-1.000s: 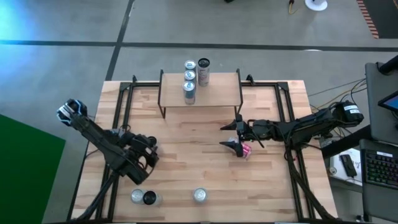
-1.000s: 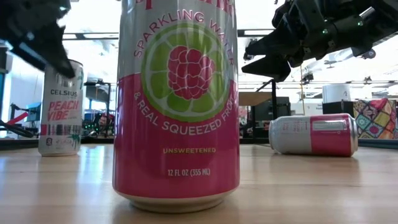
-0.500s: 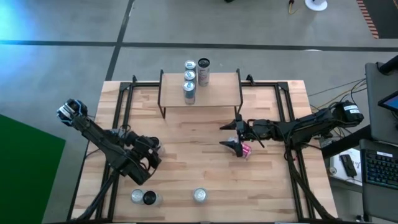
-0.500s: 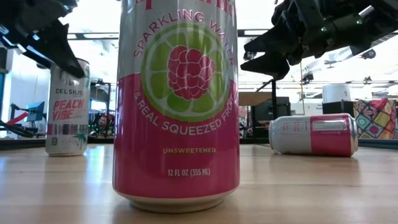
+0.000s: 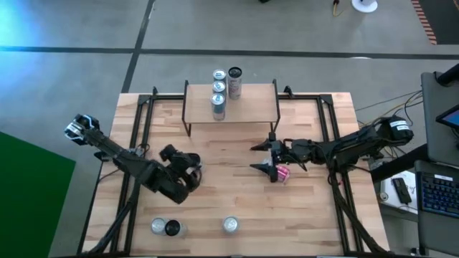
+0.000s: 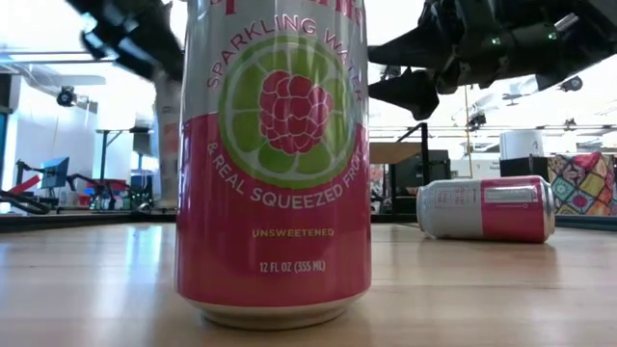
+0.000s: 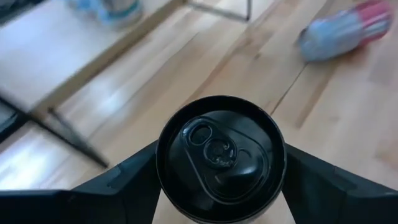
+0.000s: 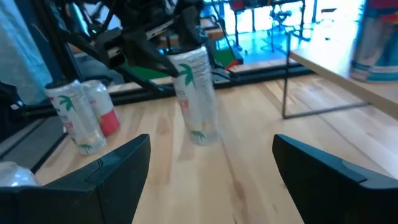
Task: Place canned beverage on shelf
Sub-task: Align the top left white-pink soda can with the other white-pink soda can on the shelf
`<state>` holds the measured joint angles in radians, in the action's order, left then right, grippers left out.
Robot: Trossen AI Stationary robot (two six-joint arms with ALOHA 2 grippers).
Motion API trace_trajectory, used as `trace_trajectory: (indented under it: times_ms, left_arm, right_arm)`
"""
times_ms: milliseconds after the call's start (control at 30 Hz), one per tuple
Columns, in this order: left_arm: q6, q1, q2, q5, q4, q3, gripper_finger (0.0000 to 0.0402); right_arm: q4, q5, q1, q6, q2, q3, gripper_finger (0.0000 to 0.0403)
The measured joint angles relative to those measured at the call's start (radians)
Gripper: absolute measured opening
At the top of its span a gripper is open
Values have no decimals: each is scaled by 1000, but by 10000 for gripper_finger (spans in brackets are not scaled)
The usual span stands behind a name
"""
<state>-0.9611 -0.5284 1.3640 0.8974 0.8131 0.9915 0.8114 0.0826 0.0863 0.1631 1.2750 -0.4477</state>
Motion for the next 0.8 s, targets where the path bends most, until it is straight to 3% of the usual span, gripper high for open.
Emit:
trace_trajectory:
  times_ms: [167,433,800]
  left_arm:
    - [251,57,0,-70,-172,23,264]
    - [562,148,36,-195,-474,25,265]
    - [641,200,117,-278,-637,25,265]
  right_arm:
    - [145,-1,32,-17,107,-14,325]
    - [165,-1,71,-79,244,-100,325]
    - [168,17,80,-86,346,-176,336]
